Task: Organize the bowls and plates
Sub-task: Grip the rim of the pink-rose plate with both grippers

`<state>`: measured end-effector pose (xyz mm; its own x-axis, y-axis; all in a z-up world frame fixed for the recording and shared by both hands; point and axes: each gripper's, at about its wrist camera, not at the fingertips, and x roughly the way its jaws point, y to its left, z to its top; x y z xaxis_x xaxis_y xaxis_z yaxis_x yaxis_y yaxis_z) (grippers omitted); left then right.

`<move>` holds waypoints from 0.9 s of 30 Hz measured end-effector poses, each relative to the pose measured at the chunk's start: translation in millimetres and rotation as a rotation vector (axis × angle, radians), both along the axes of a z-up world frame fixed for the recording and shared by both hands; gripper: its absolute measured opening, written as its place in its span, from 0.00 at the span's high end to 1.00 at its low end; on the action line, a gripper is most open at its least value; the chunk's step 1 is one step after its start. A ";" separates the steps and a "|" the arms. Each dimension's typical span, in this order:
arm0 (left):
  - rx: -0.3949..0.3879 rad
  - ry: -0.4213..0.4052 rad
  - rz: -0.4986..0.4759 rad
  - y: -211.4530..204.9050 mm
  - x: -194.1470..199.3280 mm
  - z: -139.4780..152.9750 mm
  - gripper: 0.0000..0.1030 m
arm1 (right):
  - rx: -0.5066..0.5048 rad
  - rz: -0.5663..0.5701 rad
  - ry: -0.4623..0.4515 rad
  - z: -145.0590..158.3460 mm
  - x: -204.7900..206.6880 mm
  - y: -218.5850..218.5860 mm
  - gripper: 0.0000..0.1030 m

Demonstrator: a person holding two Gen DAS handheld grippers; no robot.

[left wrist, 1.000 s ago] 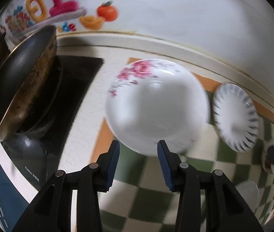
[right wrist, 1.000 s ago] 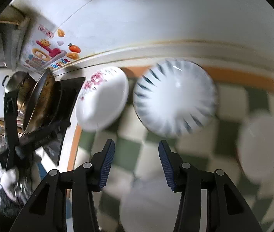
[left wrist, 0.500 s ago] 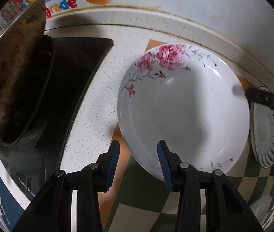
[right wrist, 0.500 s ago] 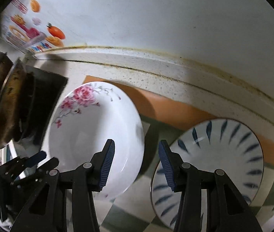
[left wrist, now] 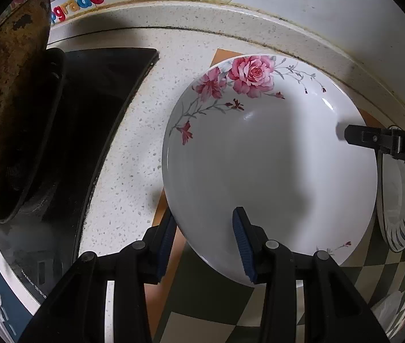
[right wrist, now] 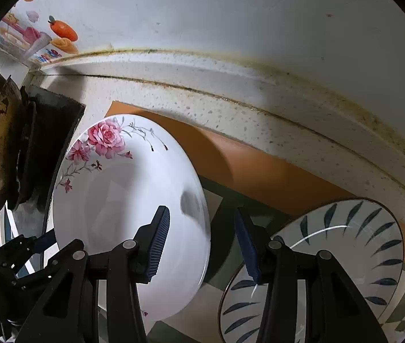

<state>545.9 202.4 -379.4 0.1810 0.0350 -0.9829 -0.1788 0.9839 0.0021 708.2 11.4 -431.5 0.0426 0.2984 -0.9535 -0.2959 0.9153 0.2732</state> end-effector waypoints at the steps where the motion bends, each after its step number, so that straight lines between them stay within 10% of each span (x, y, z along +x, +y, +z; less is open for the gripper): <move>1: 0.000 0.000 0.003 0.2 0.4 -0.2 0.63 | 0.000 0.006 0.006 -2.3 1.0 2.6 0.52; 8: -0.006 0.002 0.026 6.9 2.4 -1.3 0.66 | 0.016 0.042 0.042 -12.8 3.8 15.4 0.71; 27: -0.038 -0.060 0.059 0.7 -31.4 22.3 0.77 | 0.098 0.052 -0.048 12.3 -20.0 -9.4 0.84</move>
